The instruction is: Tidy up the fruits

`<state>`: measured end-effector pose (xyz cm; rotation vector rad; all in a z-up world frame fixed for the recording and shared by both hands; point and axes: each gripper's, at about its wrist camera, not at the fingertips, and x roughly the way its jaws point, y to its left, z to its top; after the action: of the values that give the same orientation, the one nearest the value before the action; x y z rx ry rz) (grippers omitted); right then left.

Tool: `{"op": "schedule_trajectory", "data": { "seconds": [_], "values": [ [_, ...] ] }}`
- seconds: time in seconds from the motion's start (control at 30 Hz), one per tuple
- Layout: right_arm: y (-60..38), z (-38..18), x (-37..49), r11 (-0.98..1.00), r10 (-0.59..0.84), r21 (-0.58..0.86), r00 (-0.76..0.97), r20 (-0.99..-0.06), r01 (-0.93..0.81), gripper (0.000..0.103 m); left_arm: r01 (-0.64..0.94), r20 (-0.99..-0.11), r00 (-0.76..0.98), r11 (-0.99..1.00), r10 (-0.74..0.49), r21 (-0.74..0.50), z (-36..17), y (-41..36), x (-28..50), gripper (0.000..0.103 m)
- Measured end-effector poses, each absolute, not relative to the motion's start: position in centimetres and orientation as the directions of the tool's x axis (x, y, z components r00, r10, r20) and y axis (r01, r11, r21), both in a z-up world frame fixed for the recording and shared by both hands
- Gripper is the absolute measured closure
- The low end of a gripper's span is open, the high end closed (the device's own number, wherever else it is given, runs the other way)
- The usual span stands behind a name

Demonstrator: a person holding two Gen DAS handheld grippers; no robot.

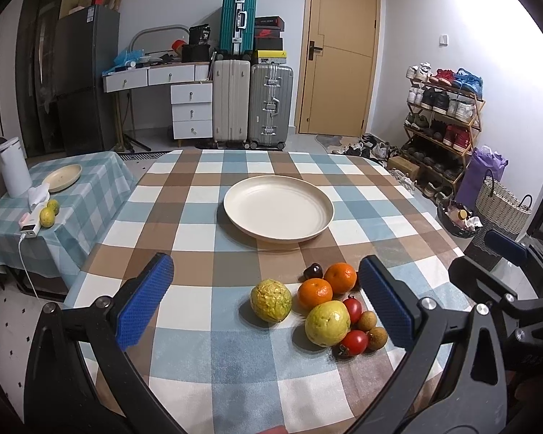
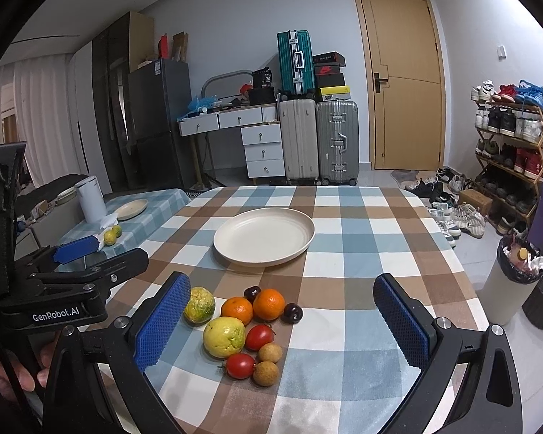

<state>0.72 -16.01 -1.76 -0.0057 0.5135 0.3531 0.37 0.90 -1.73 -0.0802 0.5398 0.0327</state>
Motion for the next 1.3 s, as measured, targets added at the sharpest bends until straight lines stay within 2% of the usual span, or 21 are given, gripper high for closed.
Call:
{"op": "schedule_trajectory", "data": {
  "seconds": [1.3],
  "values": [
    [-16.7, -2.5, 1.2, 0.941, 0.332, 0.118, 0.797, -0.504, -0.317, 0.0, -0.027, -0.554, 0.832, 0.994, -0.036, -0.105, -3.6, 1.2, 1.5, 0.001]
  ]
}}
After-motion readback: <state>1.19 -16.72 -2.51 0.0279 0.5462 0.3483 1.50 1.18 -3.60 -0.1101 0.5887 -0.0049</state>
